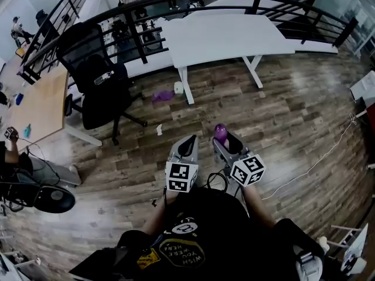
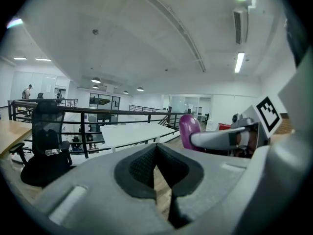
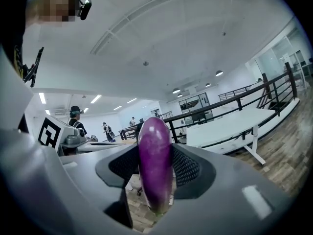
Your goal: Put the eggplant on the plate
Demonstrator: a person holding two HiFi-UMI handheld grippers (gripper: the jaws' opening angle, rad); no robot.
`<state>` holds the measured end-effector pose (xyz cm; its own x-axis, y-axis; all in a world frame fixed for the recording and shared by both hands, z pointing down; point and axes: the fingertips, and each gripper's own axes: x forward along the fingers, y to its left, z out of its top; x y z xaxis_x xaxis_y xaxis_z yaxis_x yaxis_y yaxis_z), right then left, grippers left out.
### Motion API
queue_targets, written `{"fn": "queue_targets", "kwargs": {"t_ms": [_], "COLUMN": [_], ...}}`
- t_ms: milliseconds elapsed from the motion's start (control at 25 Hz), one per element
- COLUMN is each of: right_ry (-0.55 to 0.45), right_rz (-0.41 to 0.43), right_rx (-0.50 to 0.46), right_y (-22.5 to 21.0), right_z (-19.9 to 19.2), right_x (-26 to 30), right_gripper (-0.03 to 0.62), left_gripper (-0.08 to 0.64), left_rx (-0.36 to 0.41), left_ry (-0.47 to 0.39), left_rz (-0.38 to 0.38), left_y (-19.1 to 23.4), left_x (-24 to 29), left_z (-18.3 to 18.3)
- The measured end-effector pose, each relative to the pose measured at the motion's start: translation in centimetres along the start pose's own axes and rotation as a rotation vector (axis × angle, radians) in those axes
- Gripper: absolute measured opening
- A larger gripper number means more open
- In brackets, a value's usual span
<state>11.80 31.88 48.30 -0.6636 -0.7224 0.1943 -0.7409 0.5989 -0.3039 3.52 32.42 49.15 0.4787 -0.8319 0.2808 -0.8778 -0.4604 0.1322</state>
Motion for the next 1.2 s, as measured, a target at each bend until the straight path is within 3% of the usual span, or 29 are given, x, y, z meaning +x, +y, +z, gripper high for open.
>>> {"fn": "queue_targets", "kwargs": {"t_ms": [200,440,600,760,920,1080,1200], "right_ry": [-0.004,0.031,0.033,0.022,-0.009,-0.002,-0.001], "right_rz": [-0.022,-0.026,-0.007,0.023,0.059,0.085,0.102], "right_rx": [0.002,0.026,0.041,0.033,0.011,0.024,0.039], "right_y": [-0.2,-2.6,-5.4,-8.9,-13.3,-17.1,-19.8], "right_z": [1.2,1.6,2.5,5.2,8.6,10.0,11.2], "right_x": [5.4,9.9,14.0,18.3,22.2,24.8,26.0], "right_gripper": [0.216,0.216,0.216,0.216,0.216,0.216,0.216], "left_gripper": [0.005,0.005,0.005,0.005,0.005,0.005,0.005], "left_rx": [-0.026,-0.024,-0.025,-0.011,0.034,0.030,0.080], "left_ry": [-0.005,0.035,0.052,0.023,0.000,0.023,0.019], "left_rz": [-0.026,-0.033,-0.012,0.024,0.043,0.065,0.069], "left_y": [5.3,8.1,10.9,13.7,15.3,16.3,16.8], "left_x": [2.6,6.2,9.9,14.9,20.8,25.6,29.2], "left_z": [1.4,1.3,1.7,4.7,7.9,8.9,9.9]}}
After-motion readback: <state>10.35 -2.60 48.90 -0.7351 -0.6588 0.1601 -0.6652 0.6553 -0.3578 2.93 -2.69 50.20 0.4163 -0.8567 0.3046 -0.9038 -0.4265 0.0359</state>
